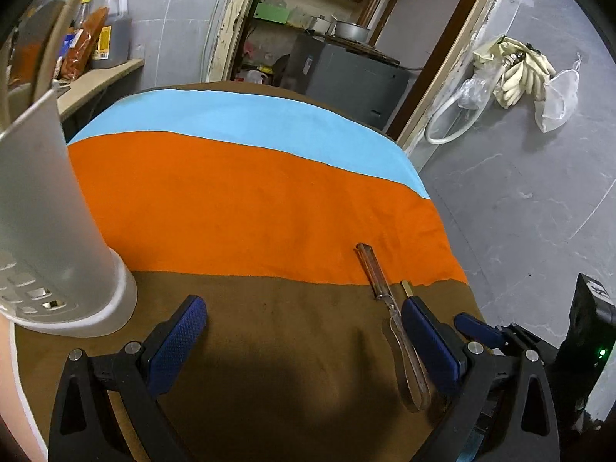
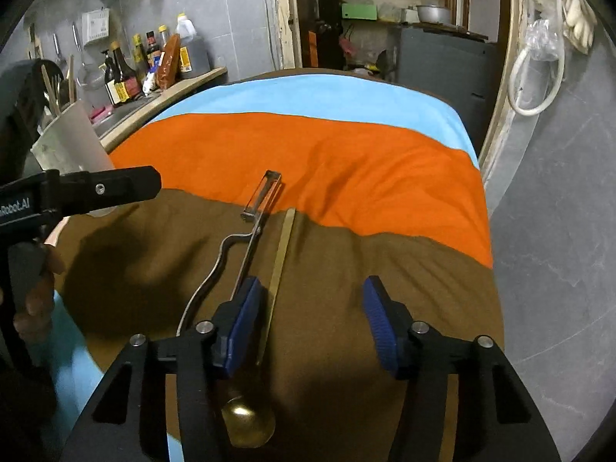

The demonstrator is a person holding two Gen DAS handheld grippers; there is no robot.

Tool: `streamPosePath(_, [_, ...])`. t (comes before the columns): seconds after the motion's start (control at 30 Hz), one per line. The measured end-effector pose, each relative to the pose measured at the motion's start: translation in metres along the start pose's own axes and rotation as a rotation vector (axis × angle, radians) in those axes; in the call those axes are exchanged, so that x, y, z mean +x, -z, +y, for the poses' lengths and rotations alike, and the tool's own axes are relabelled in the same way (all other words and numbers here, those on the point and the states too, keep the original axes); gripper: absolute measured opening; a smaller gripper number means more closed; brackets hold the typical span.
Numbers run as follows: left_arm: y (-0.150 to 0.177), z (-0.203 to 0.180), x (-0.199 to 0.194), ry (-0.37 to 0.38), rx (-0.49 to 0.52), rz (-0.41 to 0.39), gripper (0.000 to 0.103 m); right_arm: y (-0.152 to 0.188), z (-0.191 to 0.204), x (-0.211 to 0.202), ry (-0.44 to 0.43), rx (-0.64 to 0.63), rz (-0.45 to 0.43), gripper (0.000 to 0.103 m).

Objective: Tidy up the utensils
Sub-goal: 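Close the left tool on the wooden-handled knife while the right tool grasps the gold spoon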

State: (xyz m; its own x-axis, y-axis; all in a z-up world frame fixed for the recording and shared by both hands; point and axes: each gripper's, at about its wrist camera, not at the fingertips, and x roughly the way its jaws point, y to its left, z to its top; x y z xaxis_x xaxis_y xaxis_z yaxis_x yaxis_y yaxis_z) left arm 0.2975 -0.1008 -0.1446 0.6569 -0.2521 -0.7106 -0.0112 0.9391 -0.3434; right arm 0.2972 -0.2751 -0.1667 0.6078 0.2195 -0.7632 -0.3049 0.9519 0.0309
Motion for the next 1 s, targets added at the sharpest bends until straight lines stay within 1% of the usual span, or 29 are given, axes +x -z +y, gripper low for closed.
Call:
streamPosePath(0.13, [-0.003,-0.002,0.005,0.010,0.003,0.001,0.102,-0.005,-0.003,0.001,0.016,-0.001,0.003,0.047])
streamPosePath(0.23, [-0.005,-0.007,0.009,0.032,0.024,0.005,0.100,-0.009,-0.010,0.003,0.022,0.008,0.002,0.042])
streamPosePath(0.27, [-0.006,-0.008,0.010,0.040,0.031,0.007,0.099,-0.010,-0.014,0.004,0.025,0.019,0.003,0.038])
streamPosePath(0.3, [-0.007,-0.010,0.011,0.050,0.037,0.011,0.096,-0.012,-0.017,0.007,0.028,0.025,0.005,0.035])
streamPosePath(0.33, [-0.008,-0.012,0.014,0.063,0.045,0.018,0.094,-0.014,-0.022,0.009,0.029,0.039,0.009,0.028])
streamPosePath(0.37, [-0.009,-0.015,0.017,0.083,0.051,0.032,0.089,-0.016,-0.027,0.010,0.019,0.057,0.012,0.026])
streamPosePath(0.4, [-0.010,-0.016,0.021,0.104,0.054,0.050,0.084,-0.017,-0.033,0.012,0.008,0.071,0.015,0.024])
streamPosePath(0.53, [-0.013,-0.022,0.033,0.145,0.069,0.095,0.074,-0.025,-0.050,0.024,-0.040,0.099,0.030,0.020])
streamPosePath(0.6, [-0.014,-0.023,0.040,0.172,0.068,0.122,0.065,-0.028,-0.058,0.033,-0.073,0.122,0.048,0.018])
streamPosePath(0.67, [-0.016,-0.025,0.050,0.192,0.059,0.156,0.060,-0.030,-0.066,0.042,-0.111,0.145,0.067,0.017])
streamPosePath(0.73, [-0.017,-0.030,0.059,0.198,0.062,0.183,0.056,-0.032,-0.072,0.049,-0.153,0.165,0.092,0.016])
streamPosePath(0.83, [-0.020,-0.039,0.068,0.184,0.093,0.205,0.051,-0.031,-0.076,0.058,-0.198,0.188,0.114,0.016])
streamPosePath(0.9, [-0.023,-0.046,0.075,0.167,0.116,0.228,0.047,-0.031,-0.079,0.063,-0.232,0.209,0.128,0.016])
streamPosePath(1.0, [-0.027,-0.056,0.084,0.127,0.153,0.255,0.041,-0.028,-0.082,0.068,-0.260,0.243,0.137,0.016])
